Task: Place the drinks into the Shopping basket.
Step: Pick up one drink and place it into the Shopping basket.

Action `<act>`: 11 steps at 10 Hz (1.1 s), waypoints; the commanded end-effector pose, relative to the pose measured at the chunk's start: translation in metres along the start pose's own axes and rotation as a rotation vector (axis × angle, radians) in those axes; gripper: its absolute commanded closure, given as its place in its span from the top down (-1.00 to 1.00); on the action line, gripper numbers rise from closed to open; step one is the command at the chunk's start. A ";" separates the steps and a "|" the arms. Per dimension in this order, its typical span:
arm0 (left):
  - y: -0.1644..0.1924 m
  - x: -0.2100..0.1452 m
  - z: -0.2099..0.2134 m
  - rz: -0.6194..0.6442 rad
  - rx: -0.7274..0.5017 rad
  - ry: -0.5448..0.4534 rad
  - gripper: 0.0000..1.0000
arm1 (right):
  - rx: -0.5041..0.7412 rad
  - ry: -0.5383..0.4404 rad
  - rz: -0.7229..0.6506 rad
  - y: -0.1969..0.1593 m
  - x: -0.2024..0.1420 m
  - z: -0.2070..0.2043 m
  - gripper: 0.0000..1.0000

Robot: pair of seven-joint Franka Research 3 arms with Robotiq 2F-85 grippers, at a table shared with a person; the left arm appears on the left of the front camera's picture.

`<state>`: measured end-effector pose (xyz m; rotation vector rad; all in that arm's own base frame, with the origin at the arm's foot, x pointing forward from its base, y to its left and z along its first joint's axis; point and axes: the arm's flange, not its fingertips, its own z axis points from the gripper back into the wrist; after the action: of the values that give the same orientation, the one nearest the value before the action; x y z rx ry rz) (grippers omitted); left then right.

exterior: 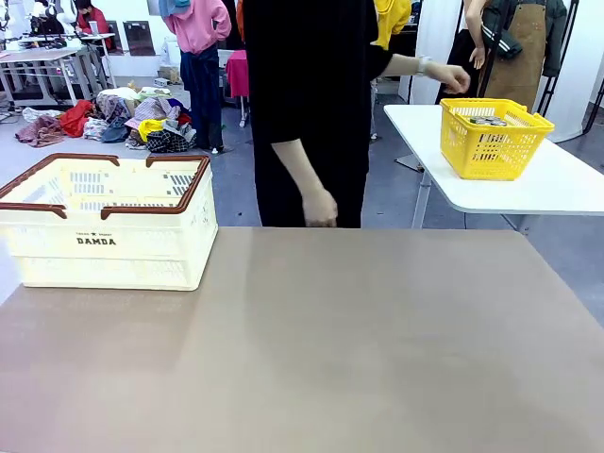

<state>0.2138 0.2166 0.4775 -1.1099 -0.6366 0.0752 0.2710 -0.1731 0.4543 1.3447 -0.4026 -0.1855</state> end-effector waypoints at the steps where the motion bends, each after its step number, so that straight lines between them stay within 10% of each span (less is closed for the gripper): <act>1: 0.001 -0.001 -0.001 -0.017 -0.012 -0.001 1.00 | 0.018 -0.007 0.012 0.004 0.001 0.000 1.00; 11: 0.001 -0.001 -0.001 -0.017 -0.012 -0.001 1.00 | 0.018 -0.007 0.012 0.004 0.001 0.000 1.00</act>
<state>0.2141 0.2155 0.4759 -1.1038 -0.6283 0.0765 0.2705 -0.1733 0.4544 1.3452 -0.4026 -0.1860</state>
